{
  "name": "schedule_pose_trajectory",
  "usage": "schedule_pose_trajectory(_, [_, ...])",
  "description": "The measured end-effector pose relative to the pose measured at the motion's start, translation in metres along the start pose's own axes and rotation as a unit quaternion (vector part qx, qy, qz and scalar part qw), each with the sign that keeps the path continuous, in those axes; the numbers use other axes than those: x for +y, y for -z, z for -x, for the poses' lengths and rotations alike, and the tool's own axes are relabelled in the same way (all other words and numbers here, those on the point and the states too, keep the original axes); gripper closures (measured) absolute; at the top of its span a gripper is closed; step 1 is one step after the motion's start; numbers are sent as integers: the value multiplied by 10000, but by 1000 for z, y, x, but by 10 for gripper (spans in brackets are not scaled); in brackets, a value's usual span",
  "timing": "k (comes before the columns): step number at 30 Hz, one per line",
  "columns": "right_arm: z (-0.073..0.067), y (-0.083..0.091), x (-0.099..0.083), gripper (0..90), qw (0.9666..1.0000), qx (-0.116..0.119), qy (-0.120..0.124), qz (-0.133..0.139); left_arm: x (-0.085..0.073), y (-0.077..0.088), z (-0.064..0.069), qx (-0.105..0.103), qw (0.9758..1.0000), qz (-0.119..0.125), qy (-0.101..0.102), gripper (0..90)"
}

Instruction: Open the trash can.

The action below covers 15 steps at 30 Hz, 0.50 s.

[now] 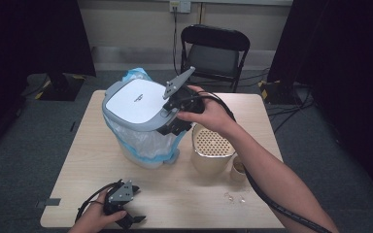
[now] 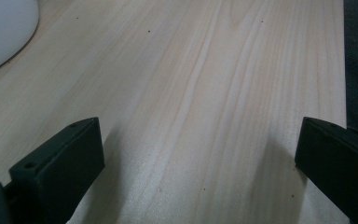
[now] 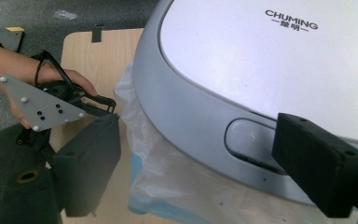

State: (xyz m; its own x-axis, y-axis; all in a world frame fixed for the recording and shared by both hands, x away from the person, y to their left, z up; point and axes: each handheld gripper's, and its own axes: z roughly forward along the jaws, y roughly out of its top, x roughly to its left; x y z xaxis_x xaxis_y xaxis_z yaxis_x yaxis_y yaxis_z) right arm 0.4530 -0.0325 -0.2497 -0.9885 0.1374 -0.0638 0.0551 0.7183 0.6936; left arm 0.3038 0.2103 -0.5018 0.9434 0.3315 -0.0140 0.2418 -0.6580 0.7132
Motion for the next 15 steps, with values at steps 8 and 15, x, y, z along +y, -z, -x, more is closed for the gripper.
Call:
schedule_pose_trajectory(8, [1, 0, 1, 133, 9999, 52, -57, -88, 0, 0, 0, -9, 10000, 7, -1, 5])
schedule_pose_trajectory(15, [0, 14, -5, 150, 9996, -48, -13, 277, 0, 0, 0, 7, 10000, -20, 7, 1])
